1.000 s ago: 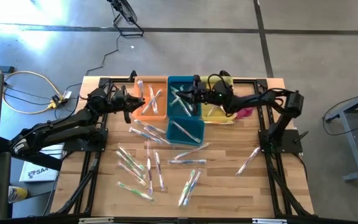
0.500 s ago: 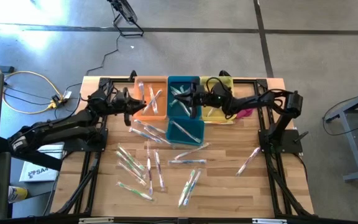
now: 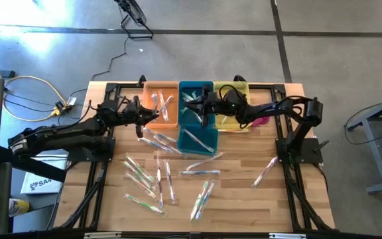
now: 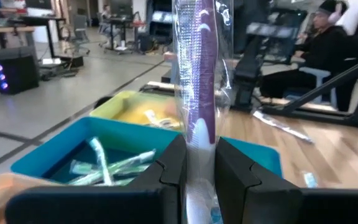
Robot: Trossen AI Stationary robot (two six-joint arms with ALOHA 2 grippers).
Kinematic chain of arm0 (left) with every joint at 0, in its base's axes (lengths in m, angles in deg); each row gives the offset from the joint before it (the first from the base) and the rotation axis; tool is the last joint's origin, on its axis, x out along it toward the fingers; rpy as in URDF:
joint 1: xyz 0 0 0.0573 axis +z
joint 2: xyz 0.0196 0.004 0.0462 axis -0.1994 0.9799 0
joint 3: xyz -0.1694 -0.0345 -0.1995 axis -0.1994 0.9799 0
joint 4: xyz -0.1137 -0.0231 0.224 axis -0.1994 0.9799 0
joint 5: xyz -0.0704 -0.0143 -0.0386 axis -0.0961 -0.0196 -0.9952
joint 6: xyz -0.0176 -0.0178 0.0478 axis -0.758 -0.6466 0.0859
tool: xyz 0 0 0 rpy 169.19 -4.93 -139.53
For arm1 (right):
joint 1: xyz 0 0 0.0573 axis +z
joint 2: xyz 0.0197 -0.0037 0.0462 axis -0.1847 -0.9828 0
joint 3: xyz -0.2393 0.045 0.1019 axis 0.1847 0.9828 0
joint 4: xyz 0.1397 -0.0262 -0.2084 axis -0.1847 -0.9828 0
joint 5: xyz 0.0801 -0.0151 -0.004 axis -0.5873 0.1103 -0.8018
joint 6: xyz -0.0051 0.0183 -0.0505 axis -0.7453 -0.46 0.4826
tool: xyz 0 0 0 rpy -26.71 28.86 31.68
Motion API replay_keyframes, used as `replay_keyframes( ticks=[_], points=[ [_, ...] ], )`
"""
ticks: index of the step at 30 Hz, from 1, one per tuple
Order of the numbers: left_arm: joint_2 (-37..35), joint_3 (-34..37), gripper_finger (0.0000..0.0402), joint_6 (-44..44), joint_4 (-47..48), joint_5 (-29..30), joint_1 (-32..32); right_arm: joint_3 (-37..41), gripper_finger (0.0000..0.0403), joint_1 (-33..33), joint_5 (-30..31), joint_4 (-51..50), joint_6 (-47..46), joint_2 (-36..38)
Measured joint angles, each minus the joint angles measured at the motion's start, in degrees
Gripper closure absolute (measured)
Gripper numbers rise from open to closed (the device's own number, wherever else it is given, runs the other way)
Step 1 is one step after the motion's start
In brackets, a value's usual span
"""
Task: Pick & Place Toothbrushes
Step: Put the violet toothbrush into the yellow bin
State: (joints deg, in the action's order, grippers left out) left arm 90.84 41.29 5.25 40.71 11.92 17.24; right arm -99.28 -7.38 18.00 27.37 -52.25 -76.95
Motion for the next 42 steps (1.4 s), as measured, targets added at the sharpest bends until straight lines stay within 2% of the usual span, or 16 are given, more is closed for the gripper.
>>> replay_keyframes(
  ticks=[7,14,21,33,36,39,42],
  points=[
    [2.9,0.0,0.0354,0.0,-2.6,0.2,0.1,-6.5,0.0399,1.6,0.1,-1.4,-1.6,-5.1],
    [3.7,0.0,0.0354,0.0,-3.7,-0.4,0.1,-10.2,0.0399,0.4,0.0,-1.9,-8.3,-10.4],
    [3.7,0.0,0.0354,0.0,-3.7,-1.2,0.1,-10.3,0.0399,-0.3,0.2,-1.6,-10.1,-10.5],
    [3.7,0.0,0.0354,1.2,-3.7,-1.3,0.1,-10.3,0.0399,1.1,5.5,-1.6,-11.6,-10.5],
    [3.7,0.0,0.0354,1.6,-3.8,-1.3,0.1,-10.7,0.0399,1.2,4.8,-1.1,-12.5,-10.5],
    [3.7,0.0,0.0354,2.2,-4.5,-1.3,0.1,-12.3,0.0399,1.3,2.8,-3.2,-13.2,-10.5],
    [3.7,0.0,0.0354,2.6,-4.7,-1.3,0.1,-13.4,0.0394,2.1,4.9,-6.3,-11.6,-10.5]
  ],
)
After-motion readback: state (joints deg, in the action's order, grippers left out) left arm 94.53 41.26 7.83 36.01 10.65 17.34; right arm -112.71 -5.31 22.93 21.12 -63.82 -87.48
